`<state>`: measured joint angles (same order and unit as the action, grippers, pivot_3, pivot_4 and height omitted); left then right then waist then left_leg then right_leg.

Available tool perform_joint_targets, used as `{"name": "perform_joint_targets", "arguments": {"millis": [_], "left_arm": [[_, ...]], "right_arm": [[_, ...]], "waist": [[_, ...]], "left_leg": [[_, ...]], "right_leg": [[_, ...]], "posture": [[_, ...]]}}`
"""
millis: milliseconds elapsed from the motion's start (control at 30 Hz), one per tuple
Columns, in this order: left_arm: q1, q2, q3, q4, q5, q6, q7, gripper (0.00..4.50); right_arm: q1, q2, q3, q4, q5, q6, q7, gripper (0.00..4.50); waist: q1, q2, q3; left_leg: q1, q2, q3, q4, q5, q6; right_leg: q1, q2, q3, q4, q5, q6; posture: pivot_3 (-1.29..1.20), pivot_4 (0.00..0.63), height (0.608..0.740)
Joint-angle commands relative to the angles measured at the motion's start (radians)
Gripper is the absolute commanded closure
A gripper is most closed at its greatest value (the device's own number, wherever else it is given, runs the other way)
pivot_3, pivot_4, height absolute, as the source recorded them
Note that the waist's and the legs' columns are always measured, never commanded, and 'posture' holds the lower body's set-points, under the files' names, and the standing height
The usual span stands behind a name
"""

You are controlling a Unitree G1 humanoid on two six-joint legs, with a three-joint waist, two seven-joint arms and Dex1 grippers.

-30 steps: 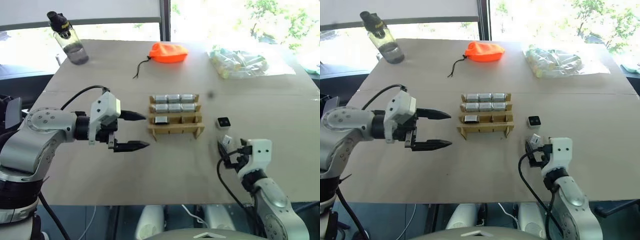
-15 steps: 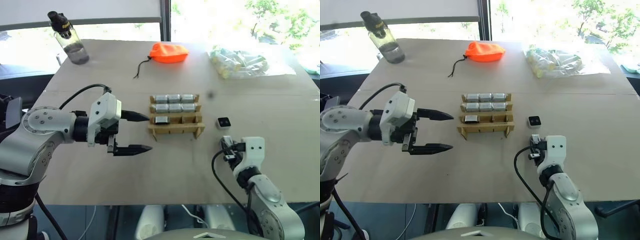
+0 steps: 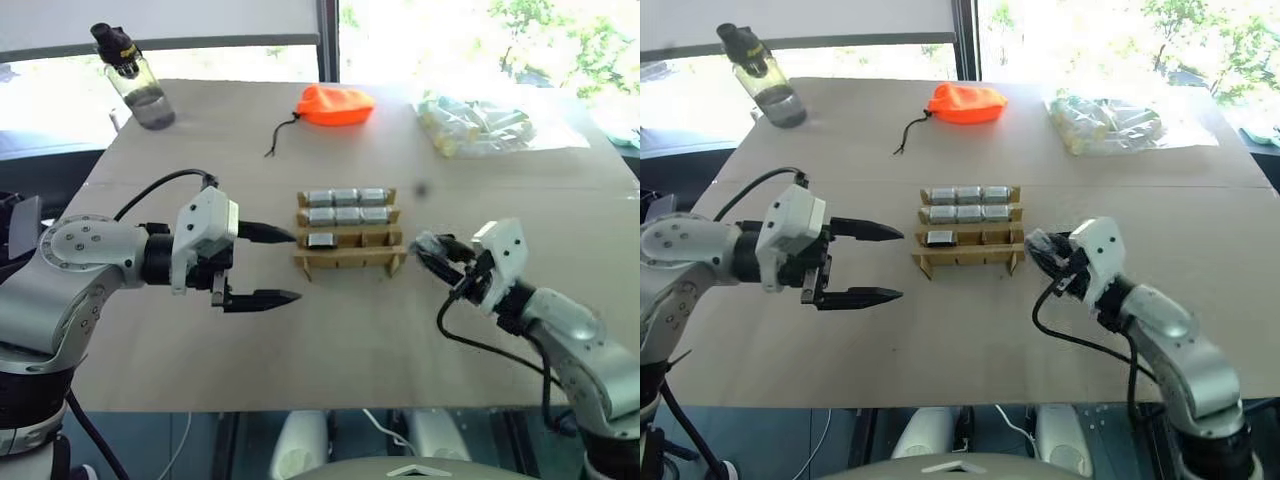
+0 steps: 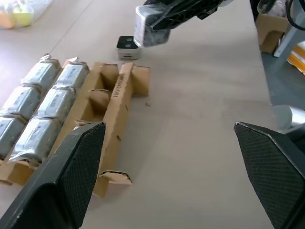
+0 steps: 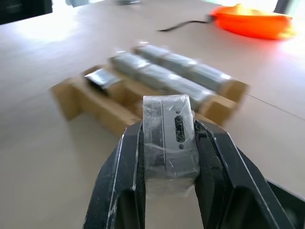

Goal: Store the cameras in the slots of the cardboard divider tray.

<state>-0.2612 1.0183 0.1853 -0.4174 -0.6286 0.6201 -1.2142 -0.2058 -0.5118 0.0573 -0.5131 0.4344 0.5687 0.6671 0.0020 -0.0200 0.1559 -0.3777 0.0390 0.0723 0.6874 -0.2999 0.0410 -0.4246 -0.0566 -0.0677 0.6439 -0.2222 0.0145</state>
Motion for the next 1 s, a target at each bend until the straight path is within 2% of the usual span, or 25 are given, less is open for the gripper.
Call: {"name": "perform_joint_targets", "arguments": {"millis": [33,300,433,700,1000], "left_arm": [[0.019,-0.005,0.034,-0.016,-0.009,-0.012,0.023,0.00],[0.127,0.009,0.146,-0.092,-0.047,0.019,0.074,0.00],[0.179,0.011,0.205,-0.126,-0.060,0.031,0.103,0.00],[0.260,0.016,0.286,-0.163,-0.056,0.038,0.123,0.00],[0.300,0.006,0.315,-0.181,-0.052,0.032,0.143,0.00]], "right_arm": [[-0.130,-0.005,0.055,0.137,-0.010,-0.115,0.152,3.69],[-0.586,0.045,0.262,0.748,-0.192,-0.511,0.577,3.69],[-0.718,0.127,0.311,0.981,-0.240,-0.647,0.706,3.69],[-0.892,0.254,0.284,1.365,-0.314,-0.816,0.761,3.69],[-0.971,0.288,0.247,1.566,-0.368,-0.824,0.754,3.69]], "waist": [[-0.005,0.000,0.000],[-0.014,-0.001,0.000],[-0.014,-0.001,0.001],[-0.016,0.000,0.001],[-0.017,0.001,0.002]], "left_leg": [[-0.001,0.000,0.000,0.000,0.000,0.000],[-0.005,0.000,0.002,0.000,0.000,0.000],[-0.005,0.001,0.001,-0.001,0.000,0.000],[-0.005,0.000,0.001,-0.001,0.000,0.000],[-0.005,0.000,0.001,-0.001,0.000,-0.001]], "right_leg": [[0.000,0.000,0.000,0.000,0.000,0.000],[-0.005,-0.004,0.001,0.000,0.001,0.000],[-0.005,-0.004,0.000,0.000,0.001,0.000],[-0.005,-0.007,-0.001,0.001,0.001,0.000],[-0.005,-0.008,-0.001,0.002,0.001,0.000]], "posture": [[0.00,0.150,0.726],[0.00,0.150,0.726],[0.00,0.150,0.726],[0.00,0.150,0.726],[0.00,0.150,0.726]]}}
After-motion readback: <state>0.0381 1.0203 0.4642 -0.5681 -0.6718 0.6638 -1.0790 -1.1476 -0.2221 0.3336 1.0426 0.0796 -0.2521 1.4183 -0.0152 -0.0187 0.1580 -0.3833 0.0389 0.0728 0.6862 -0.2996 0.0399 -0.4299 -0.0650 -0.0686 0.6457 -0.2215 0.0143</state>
